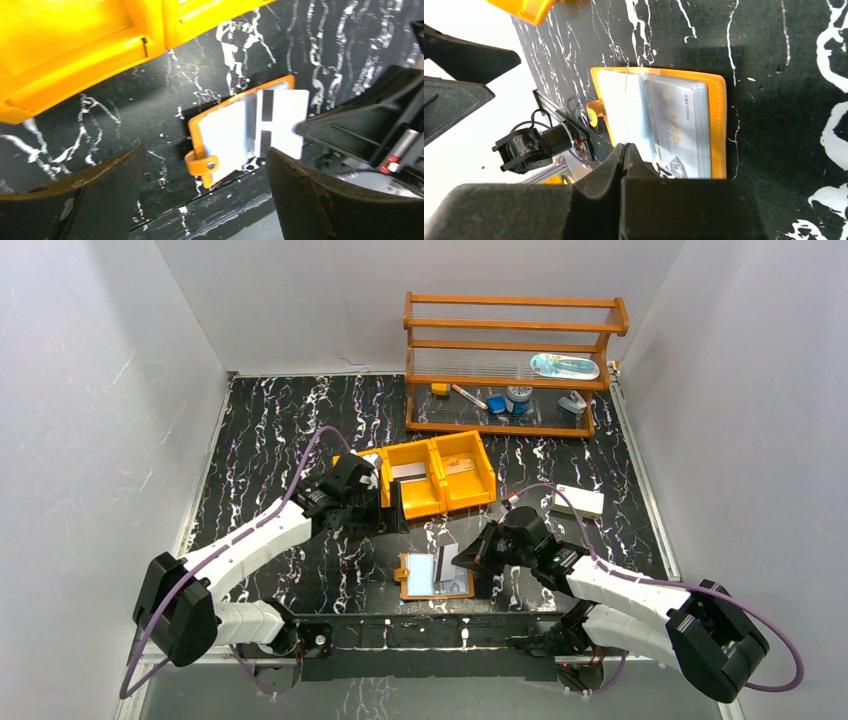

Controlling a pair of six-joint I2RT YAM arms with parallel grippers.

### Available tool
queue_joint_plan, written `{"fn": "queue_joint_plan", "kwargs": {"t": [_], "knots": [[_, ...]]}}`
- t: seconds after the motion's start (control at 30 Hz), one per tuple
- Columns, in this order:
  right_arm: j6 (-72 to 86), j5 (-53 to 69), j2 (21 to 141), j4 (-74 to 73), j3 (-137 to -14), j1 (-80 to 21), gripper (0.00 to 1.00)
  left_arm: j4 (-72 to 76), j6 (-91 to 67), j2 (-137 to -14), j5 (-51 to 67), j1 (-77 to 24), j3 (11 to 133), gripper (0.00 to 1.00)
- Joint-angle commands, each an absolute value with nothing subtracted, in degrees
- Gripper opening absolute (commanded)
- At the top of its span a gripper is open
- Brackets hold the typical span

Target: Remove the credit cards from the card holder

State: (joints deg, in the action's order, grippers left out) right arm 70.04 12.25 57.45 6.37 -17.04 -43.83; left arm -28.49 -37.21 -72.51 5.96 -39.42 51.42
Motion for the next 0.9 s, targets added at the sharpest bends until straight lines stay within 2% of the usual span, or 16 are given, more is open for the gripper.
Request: {"fn": "queue_joint_plan", "kwargs": {"t": [0.0, 0.13, 0.33, 0.5, 0.73, 0.87], "knots": [[69.2, 14.05, 56.23, 11.98, -19.18, -43.51, 0.05, -21.38, -37.56, -70.53, 22.58, -36.32, 47.26, 0.87], [69.93, 15.43, 54.73, 16.02, -19.16, -43.55, 0.05, -10.6, -42.35, -69.79, 31.83, -35.36, 43.24, 0.86], [71.33, 15.75, 52.6, 20.0, -19.16, -43.58, 0.05, 0.34, -48.69, -69.01, 37.27, -34.98, 38.92, 0.8], [73.58, 16.83, 52.65, 25.43, -18.19, -43.55, 0.05, 8.89, -53.23, -67.95, 40.36, -34.67, 34.88, 0.7], [76.1, 17.43, 53.3, 30.79, -17.03, -43.54, 0.04, 13.38, -56.24, -67.72, 40.99, -34.27, 31.78, 0.57], [76.75, 17.61, 53.95, 31.45, -16.58, -43.56, 0.05, 18.57, -59.12, -68.11, 42.64, -34.17, 30.94, 0.45]]}}
